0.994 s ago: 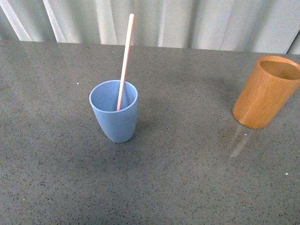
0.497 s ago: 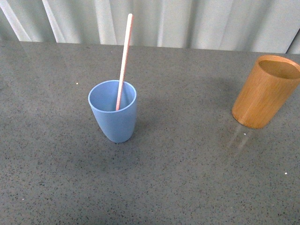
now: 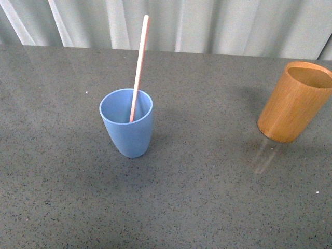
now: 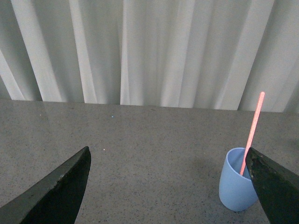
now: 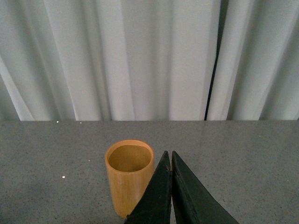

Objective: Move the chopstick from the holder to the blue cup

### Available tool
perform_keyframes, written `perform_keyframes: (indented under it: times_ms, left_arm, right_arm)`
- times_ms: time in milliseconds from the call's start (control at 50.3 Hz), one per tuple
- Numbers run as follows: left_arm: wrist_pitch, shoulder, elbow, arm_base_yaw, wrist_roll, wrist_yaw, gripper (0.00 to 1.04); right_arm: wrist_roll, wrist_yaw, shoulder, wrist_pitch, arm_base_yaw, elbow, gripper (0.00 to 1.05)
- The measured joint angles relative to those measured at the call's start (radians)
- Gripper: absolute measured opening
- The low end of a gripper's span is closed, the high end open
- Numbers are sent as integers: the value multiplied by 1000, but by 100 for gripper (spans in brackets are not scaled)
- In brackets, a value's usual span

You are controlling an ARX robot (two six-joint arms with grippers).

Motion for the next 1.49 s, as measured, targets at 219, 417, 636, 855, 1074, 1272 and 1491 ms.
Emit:
perform_keyframes:
  times_ms: [219, 417, 636, 855, 1074, 1272, 1491]
  left_arm:
    - [0, 0, 0, 0, 0, 1, 98]
    - [0, 0, 0, 0, 0, 1, 98]
    - [0, 0, 0, 0, 0, 1, 98]
    - [0, 0, 0, 0, 0, 1, 98]
    - [0, 0, 0, 0, 0, 1, 98]
    - [0, 0, 0, 0, 0, 1, 98]
    - [0, 0, 0, 0, 0, 1, 98]
  right_arm:
    - [0, -5, -128, -90, -4, -36, 1]
    - [0, -5, -221, -137, -5, -61, 1]
    - [0, -5, -321, -233, -5, -61, 1]
    - [0, -5, -403, -314, -5, -61, 1]
    - [0, -5, -453, -362, -5, -61, 1]
    - [0, -5, -630, -549, -5, -60, 1]
    - [0, -5, -636, -553, -5, -60, 1]
